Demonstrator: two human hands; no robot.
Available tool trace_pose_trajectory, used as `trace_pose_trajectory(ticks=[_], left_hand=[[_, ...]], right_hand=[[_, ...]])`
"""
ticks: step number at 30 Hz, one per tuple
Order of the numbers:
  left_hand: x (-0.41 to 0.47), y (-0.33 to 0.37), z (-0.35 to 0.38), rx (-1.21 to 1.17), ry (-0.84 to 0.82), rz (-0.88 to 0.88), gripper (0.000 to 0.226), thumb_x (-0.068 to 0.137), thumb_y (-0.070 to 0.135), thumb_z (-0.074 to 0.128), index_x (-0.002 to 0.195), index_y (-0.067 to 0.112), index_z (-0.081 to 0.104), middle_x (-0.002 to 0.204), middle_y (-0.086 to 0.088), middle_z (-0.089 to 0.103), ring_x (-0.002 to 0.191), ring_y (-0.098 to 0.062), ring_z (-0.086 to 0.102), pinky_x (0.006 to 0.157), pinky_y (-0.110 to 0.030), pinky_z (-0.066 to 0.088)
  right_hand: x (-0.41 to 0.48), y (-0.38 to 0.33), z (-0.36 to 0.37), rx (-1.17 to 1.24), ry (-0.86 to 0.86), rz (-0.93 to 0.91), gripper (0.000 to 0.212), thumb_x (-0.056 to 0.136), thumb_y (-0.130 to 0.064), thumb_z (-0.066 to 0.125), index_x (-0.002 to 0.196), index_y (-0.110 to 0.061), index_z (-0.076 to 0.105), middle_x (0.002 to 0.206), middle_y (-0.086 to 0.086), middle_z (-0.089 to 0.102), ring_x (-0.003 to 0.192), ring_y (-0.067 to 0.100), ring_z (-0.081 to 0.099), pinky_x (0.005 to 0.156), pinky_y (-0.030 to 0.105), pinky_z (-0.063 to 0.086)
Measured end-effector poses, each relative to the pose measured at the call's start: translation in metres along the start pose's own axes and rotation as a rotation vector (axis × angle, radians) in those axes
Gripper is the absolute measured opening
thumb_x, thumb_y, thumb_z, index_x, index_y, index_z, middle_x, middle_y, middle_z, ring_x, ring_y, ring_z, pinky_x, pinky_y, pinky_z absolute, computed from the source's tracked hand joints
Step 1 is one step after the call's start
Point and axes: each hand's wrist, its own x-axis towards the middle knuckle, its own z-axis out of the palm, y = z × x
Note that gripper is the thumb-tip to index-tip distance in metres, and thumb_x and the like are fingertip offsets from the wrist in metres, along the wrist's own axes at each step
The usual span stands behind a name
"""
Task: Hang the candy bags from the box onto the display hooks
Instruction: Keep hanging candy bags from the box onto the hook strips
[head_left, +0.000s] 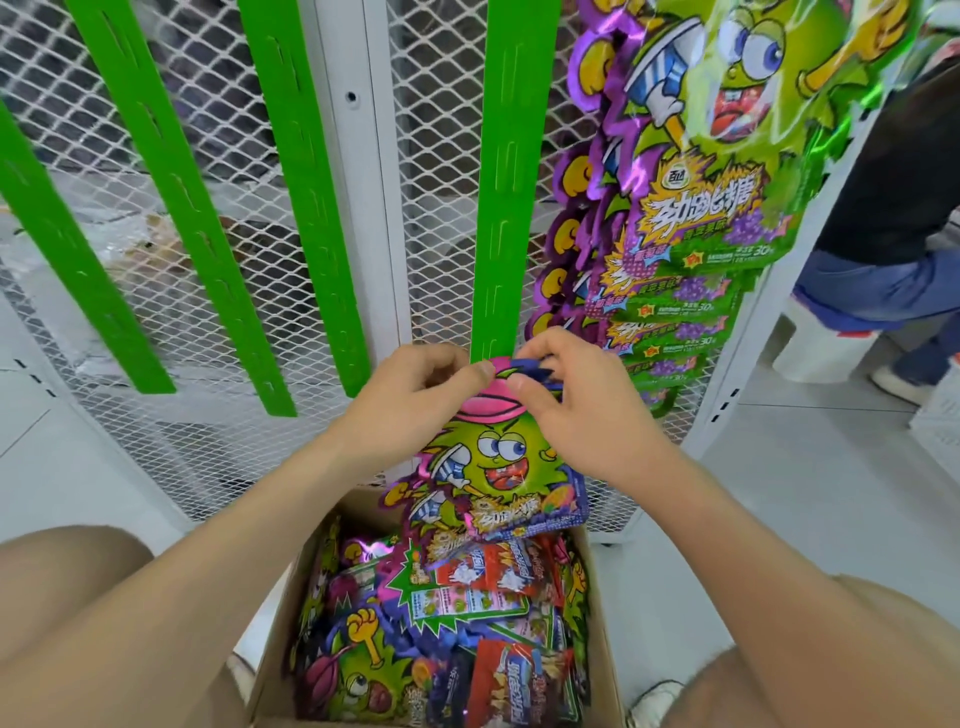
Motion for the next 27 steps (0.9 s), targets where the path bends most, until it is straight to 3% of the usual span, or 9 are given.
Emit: trace_pose_trajectory(ticks=[5, 11, 15, 19, 22, 24, 26, 27], left_hand=[[-0.003, -0.001, -0.005, 0.089, -0.026, 0.011, 0.044, 0.107, 0.042, 0.057, 0.070, 0.017, 0.053, 0.047, 0.015, 0.035, 0.046, -0.004, 0.031, 0.047, -0.020, 0.028], [-0.002, -0.005, -0.005, 0.148, -0.052, 0.030, 0.050, 0.107, 0.043, 0.054, 0.080, 0.002, 0.056, 0.056, 0.011, 0.035, 0.049, -0.007, 0.031, 0.047, -0.023, 0.027], [-0.004, -0.008, -0.002, 0.176, -0.057, 0.022, 0.050, 0.106, 0.044, 0.055, 0.083, 0.000, 0.059, 0.057, 0.009, 0.037, 0.048, -0.006, 0.033, 0.046, -0.021, 0.030], [-0.005, -0.014, -0.004, 0.238, -0.021, 0.094, 0.041, 0.105, 0.040, 0.060, 0.073, 0.014, 0.058, 0.057, 0.010, 0.041, 0.051, -0.008, 0.035, 0.050, -0.025, 0.028], [-0.009, -0.018, -0.007, 0.313, 0.015, 0.164, 0.034, 0.106, 0.032, 0.062, 0.073, 0.030, 0.052, 0.063, 0.008, 0.056, 0.061, -0.012, 0.053, 0.059, -0.035, 0.043], [-0.015, -0.019, -0.007, 0.371, 0.011, 0.182, 0.025, 0.106, 0.026, 0.063, 0.084, 0.035, 0.054, 0.075, 0.010, 0.064, 0.073, -0.009, 0.060, 0.064, -0.031, 0.044], [-0.023, -0.023, -0.007, 0.443, 0.051, 0.162, 0.013, 0.102, 0.023, 0.067, 0.112, 0.028, 0.059, 0.102, 0.006, 0.068, 0.095, -0.013, 0.062, 0.078, -0.031, 0.046], [-0.028, -0.026, -0.005, 0.513, 0.110, 0.149, 0.032, 0.099, 0.021, 0.070, 0.128, 0.024, 0.057, 0.119, 0.001, 0.064, 0.111, -0.020, 0.058, 0.090, -0.037, 0.046]], right_hand=[[-0.002, -0.002, 0.010, -0.018, 0.031, 0.012, 0.007, 0.103, -0.034, 0.061, 0.109, -0.031, 0.061, 0.098, -0.013, 0.071, 0.101, 0.025, 0.066, 0.089, 0.049, 0.055], [-0.001, -0.008, 0.012, -0.010, 0.102, 0.045, 0.008, 0.098, -0.028, 0.068, 0.103, -0.022, 0.066, 0.086, -0.009, 0.073, 0.083, 0.012, 0.071, 0.080, 0.037, 0.056], [-0.001, -0.007, 0.010, -0.018, 0.051, 0.091, 0.010, 0.097, -0.029, 0.069, 0.102, -0.020, 0.067, 0.084, -0.008, 0.073, 0.080, 0.011, 0.071, 0.075, 0.036, 0.058], [-0.004, -0.001, 0.011, -0.086, -0.065, 0.070, 0.009, 0.098, -0.030, 0.069, 0.097, -0.022, 0.065, 0.075, -0.009, 0.066, 0.073, 0.014, 0.061, 0.070, 0.032, 0.046], [-0.007, 0.002, 0.015, -0.187, -0.092, 0.022, 0.012, 0.098, -0.032, 0.071, 0.098, -0.020, 0.067, 0.076, -0.005, 0.066, 0.073, 0.021, 0.060, 0.075, 0.037, 0.051], [-0.010, 0.001, 0.017, -0.222, 0.007, -0.008, 0.018, 0.094, -0.034, 0.076, 0.100, -0.021, 0.066, 0.083, -0.006, 0.066, 0.079, 0.020, 0.063, 0.078, 0.041, 0.056], [-0.013, -0.002, 0.019, -0.245, 0.130, -0.058, 0.025, 0.089, -0.033, 0.079, 0.101, -0.023, 0.060, 0.087, -0.008, 0.061, 0.080, 0.014, 0.060, 0.075, 0.038, 0.054], [-0.016, -0.004, 0.019, -0.224, 0.161, -0.081, 0.025, 0.088, -0.030, 0.079, 0.100, -0.023, 0.058, 0.086, -0.010, 0.058, 0.078, 0.011, 0.057, 0.072, 0.034, 0.051]])
